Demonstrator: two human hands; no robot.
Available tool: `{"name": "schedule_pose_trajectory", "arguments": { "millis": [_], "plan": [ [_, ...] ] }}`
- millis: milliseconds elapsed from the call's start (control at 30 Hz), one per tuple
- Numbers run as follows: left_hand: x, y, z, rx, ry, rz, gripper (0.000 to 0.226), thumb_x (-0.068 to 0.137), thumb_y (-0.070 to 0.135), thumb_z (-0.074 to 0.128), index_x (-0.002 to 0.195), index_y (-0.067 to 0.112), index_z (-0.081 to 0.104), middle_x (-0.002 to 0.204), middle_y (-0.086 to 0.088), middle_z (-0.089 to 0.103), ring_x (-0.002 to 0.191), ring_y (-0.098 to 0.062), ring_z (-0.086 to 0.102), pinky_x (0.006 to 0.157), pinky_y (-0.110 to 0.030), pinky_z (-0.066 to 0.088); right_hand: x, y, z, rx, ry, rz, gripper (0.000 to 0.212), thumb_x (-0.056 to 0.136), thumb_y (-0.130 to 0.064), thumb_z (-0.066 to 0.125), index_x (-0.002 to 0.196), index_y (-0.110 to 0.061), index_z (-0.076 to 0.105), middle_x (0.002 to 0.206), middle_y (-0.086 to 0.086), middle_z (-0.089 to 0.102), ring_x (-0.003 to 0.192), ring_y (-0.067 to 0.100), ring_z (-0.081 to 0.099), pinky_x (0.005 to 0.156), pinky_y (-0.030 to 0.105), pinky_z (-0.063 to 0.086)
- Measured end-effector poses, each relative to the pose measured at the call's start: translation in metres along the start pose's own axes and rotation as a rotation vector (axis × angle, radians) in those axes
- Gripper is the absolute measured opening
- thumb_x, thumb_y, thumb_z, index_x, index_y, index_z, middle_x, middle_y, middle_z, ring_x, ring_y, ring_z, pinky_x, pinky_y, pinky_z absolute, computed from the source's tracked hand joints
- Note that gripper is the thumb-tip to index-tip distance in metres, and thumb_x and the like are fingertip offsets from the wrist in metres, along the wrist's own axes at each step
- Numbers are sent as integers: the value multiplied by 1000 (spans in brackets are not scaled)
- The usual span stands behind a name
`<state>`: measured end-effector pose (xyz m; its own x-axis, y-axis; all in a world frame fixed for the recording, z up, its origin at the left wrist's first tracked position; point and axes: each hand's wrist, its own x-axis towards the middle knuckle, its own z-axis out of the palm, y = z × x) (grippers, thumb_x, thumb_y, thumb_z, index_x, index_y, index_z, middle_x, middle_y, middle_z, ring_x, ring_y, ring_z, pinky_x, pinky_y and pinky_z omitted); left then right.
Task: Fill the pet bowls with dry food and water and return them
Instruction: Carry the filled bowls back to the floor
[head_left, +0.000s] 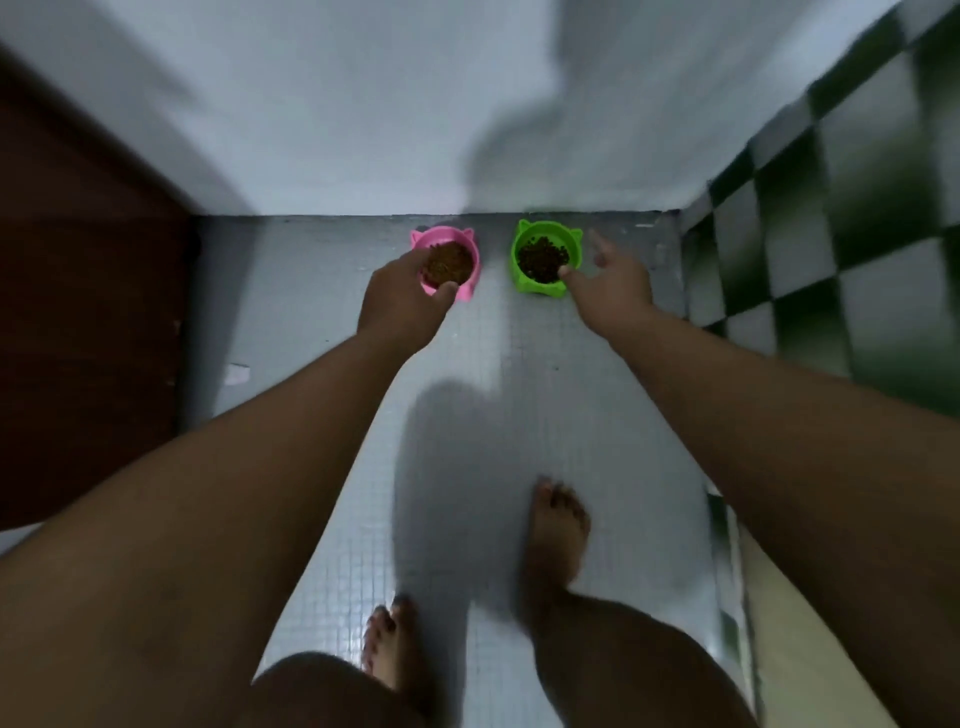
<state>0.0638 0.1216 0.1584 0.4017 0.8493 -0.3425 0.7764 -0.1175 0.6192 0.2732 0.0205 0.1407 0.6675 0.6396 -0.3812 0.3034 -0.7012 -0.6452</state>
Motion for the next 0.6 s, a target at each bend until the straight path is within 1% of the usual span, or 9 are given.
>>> {"name": "schedule_pose_trajectory", "arguments": {
  "millis": [133, 200, 267, 300, 367, 433, 467, 533, 600],
  "plan": [
    [-90, 65, -81, -5, -48, 71, 51, 92, 31, 72, 140, 21, 59, 137, -9, 64, 120, -26, 62, 99, -31, 46, -105, -76, -76, 82, 3, 51, 67, 91, -29, 70, 150, -19, 41, 149, 11, 49, 135, 25, 48, 109, 29, 39],
    [-138, 97, -122, 2, -62, 118, 47, 93, 29, 72, 138, 21, 61, 135, -8, 65, 119, -25, 63, 96, -26, 45, -156, -110, -109, 104, 4, 34, 66, 92, -30, 69, 151, -20, 40, 150, 9, 47, 135, 24, 48, 106, 26, 38],
    [-186, 125, -155, 8, -75, 174, 42, 94, 26, 72, 135, 18, 64, 133, -7, 66, 117, -23, 64, 92, -22, 41, -208, -136, -139, 105, 0, 2, 64, 94, -29, 67, 151, -20, 40, 150, 8, 48, 133, 23, 49, 99, 22, 37],
    [-209, 137, -170, 9, -77, 189, 41, 94, 25, 72, 133, 17, 64, 132, -7, 66, 116, -23, 64, 91, -21, 40, -232, -145, -152, 113, 0, -9, 63, 94, -27, 66, 151, -20, 39, 149, 8, 48, 133, 22, 49, 96, 21, 35],
    [-254, 154, -194, 8, -63, 211, 40, 94, 25, 72, 132, 15, 65, 130, -7, 68, 112, -20, 64, 88, -20, 39, -281, -161, -175, 123, -4, -38, 63, 94, -25, 67, 151, -20, 39, 149, 7, 48, 133, 22, 49, 94, 21, 35],
    [-295, 165, -211, -14, -30, 218, 36, 94, 24, 71, 128, 14, 66, 124, -6, 69, 104, -17, 64, 83, -19, 38, -325, -168, -194, 134, 11, -69, 63, 93, -25, 67, 150, -20, 41, 148, 7, 49, 132, 21, 50, 93, 21, 36],
    [-316, 170, -218, -19, -17, 222, 36, 94, 25, 71, 128, 14, 66, 122, -6, 69, 105, -19, 65, 82, -20, 39, -346, -168, -204, 136, 19, -84, 63, 93, -24, 68, 150, -19, 41, 148, 7, 49, 131, 21, 51, 93, 20, 37],
    [-353, 177, -227, -15, -1, 226, 44, 92, 30, 72, 133, 17, 62, 125, -6, 67, 111, -22, 64, 85, -23, 41, -388, -167, -223, 116, 36, -116, 63, 92, -24, 68, 150, -18, 42, 148, 8, 49, 130, 21, 51, 95, 20, 38],
    [-392, 182, -230, -9, 14, 237, 51, 91, 35, 73, 138, 20, 58, 127, -6, 65, 113, -23, 63, 90, -26, 45, -430, -159, -240, 87, 46, -143, 64, 92, -26, 68, 150, -17, 42, 149, 8, 48, 133, 22, 49, 105, 24, 38]
  ]
}}
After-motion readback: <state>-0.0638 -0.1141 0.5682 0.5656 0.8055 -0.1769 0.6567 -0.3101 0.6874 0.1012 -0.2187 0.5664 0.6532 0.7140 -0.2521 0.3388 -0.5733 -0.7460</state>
